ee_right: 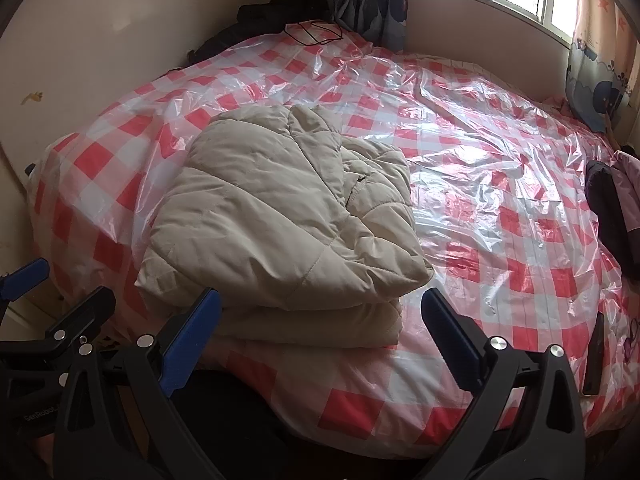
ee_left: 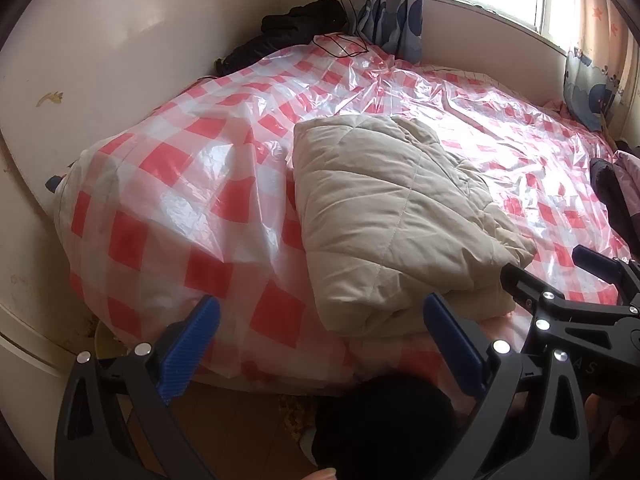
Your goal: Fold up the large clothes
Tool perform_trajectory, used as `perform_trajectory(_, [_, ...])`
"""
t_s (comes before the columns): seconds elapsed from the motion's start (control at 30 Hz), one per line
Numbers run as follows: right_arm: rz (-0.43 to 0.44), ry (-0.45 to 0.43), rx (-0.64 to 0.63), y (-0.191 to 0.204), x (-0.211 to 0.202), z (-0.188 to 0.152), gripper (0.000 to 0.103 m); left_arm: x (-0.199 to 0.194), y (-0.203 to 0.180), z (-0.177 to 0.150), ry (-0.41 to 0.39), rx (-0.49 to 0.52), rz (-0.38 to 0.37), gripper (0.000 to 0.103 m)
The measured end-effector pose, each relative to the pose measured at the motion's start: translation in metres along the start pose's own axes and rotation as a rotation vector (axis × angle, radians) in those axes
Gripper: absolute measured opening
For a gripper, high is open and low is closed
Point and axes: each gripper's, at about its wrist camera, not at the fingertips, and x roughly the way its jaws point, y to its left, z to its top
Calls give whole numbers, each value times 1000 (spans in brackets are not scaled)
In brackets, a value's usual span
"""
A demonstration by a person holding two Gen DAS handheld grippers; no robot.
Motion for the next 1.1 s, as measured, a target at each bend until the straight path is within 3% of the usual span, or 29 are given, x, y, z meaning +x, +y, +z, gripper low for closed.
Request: perform_trajectory(1.1, [0,0,1,3,3,1,97,0,2,1,-3,-8,0,98])
